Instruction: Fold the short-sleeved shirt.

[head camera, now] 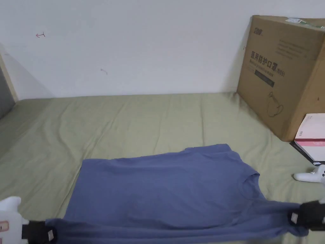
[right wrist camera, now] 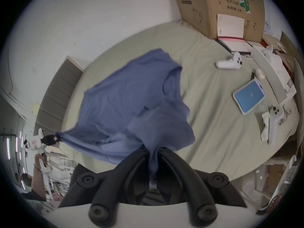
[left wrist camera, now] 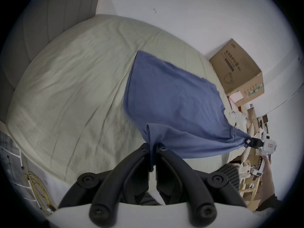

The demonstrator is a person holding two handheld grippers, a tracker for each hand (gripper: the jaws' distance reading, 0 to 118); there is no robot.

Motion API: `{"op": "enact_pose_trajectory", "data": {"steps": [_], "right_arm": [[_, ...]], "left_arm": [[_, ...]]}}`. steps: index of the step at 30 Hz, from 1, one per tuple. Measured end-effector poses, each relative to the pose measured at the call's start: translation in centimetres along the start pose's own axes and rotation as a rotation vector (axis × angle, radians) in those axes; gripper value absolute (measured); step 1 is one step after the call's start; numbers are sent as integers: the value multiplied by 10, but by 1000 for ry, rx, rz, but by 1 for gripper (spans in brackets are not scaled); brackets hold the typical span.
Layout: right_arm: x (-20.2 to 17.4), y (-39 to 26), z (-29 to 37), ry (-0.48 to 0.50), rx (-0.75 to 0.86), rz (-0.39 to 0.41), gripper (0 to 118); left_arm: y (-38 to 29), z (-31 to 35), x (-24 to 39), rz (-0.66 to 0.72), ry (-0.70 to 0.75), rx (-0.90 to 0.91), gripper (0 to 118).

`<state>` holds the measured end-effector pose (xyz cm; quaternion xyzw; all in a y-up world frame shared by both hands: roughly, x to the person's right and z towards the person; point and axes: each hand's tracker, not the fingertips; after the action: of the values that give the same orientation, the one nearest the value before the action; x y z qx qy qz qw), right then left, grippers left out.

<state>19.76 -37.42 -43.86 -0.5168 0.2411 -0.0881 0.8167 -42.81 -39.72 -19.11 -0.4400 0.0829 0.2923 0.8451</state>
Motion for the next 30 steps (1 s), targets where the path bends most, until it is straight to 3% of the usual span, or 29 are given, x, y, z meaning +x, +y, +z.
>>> {"op": "enact_pose_trajectory", "data": {"steps": [4, 7, 13, 14, 15, 16, 17, 18, 19, 20, 24, 30], "right_arm": [[-2, 56, -30, 52, 21, -100, 5], [1, 96, -76, 22, 17, -120, 5], [22, 136, -169, 6, -8, -300, 5], [24, 137, -180, -9, -11, -312, 5], [26, 137, -188, -29, -6, -329, 6], [27, 136, -194, -41, 3, -341, 13], [27, 134, -197, -45, 20, -357, 47], [27, 131, -199, -44, 32, -369, 84], [28, 128, -199, -47, 37, -375, 106], [27, 124, -196, -50, 58, -381, 111], [21, 117, -170, -44, 110, -366, 111], [-38, 80, -96, -17, 332, -82, 111]], "left_arm": [[53, -37, 2, 32, 3, 20, 5], [88, -82, -4, 83, 24, 6, 5], [122, -163, -29, 260, 49, -55, 6], [123, -172, -30, 259, 44, -58, 11], [123, -178, -31, 255, 46, -58, 24], [123, -182, -32, 249, 57, -55, 47], [122, -186, -34, 242, 74, -47, 91], [119, -187, -35, 243, 78, -48, 109], [116, -186, -37, 248, 70, -42, 111], [115, -184, -37, 260, 45, -15, 109], [107, -162, -26, 251, -6, 32, 109], [79, -83, 34, -115, 47, 328, 109]]}}
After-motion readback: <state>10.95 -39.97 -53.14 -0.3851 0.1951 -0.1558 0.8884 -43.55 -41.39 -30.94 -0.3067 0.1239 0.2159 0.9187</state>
